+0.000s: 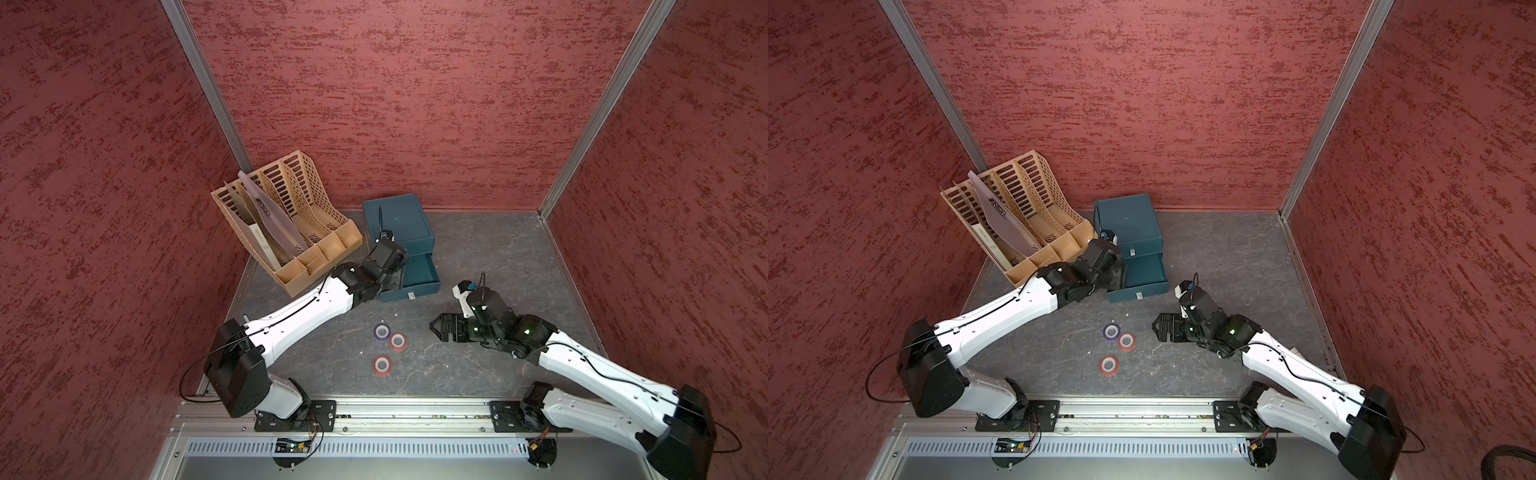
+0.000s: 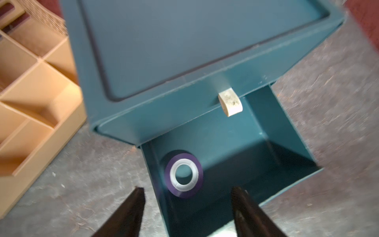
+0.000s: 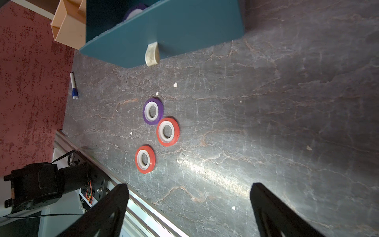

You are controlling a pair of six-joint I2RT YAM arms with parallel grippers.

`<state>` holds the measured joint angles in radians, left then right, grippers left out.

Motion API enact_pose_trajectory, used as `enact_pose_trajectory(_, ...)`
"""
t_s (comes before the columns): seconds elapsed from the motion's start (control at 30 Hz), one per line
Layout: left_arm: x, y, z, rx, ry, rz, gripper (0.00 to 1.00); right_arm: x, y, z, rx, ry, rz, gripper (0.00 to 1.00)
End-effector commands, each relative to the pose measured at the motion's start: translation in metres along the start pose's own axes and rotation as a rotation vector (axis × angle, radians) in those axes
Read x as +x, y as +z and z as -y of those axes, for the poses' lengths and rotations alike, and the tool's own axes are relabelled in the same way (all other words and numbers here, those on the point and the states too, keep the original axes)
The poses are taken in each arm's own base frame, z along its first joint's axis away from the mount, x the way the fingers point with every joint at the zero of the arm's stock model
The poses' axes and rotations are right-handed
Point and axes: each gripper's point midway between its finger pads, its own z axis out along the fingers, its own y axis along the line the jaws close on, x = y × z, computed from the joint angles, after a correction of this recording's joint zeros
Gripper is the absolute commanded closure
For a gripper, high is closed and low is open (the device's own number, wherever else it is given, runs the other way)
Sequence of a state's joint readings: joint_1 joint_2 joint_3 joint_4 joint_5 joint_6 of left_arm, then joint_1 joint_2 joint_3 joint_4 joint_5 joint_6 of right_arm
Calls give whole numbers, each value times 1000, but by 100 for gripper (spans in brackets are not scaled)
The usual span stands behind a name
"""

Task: Place the transparent tape into the drawer according to color
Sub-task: Place the tape in the drawer, then pick up the tape at the center of the board.

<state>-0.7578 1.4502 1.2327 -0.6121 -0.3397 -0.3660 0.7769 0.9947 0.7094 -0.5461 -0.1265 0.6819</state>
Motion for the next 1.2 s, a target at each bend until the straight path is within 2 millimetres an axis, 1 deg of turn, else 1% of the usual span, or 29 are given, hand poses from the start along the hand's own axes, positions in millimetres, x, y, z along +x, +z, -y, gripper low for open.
enact_pose_trajectory(0.0,-6,-22,0,44,-33,37,6,-2,-2,6,21,15,18,2)
enact_pose_trajectory(0.03,-5,-27,0,57,-39,37,0,-3,-1,7,22,16,18,2)
enact_pose_trajectory(0.1,-2,-36,-2,77,-50,30,0,-3,-1,7,24,15,18,1)
enact_pose_trajectory(0.2,12,-46,-6,97,-56,-12,0,-2,-1,7,23,16,17,2)
enact_pose_trajectory(0.4,57,-56,-15,120,-66,-152,0,-1,1,7,18,14,11,1)
enact_pose_trajectory(0.57,100,-60,-22,134,-89,-276,0,-1,1,6,13,16,9,1)
enact_pose_trajectory(0.67,126,-59,-25,140,-110,-345,0,0,1,7,16,15,9,1)
enact_pose_trajectory(0.73,144,-54,-24,157,-141,-376,0,0,1,7,14,15,10,1)
enact_pose_trajectory(0.87,170,-40,-23,176,-189,-415,0,-1,2,7,13,14,11,1)
enact_pose_trajectory(1.1,193,-10,-25,163,-234,-447,0,-3,0,7,16,15,19,2)
enact_pose_trajectory(1.17,197,-2,-26,154,-242,-461,0,-3,-1,8,19,14,18,1)
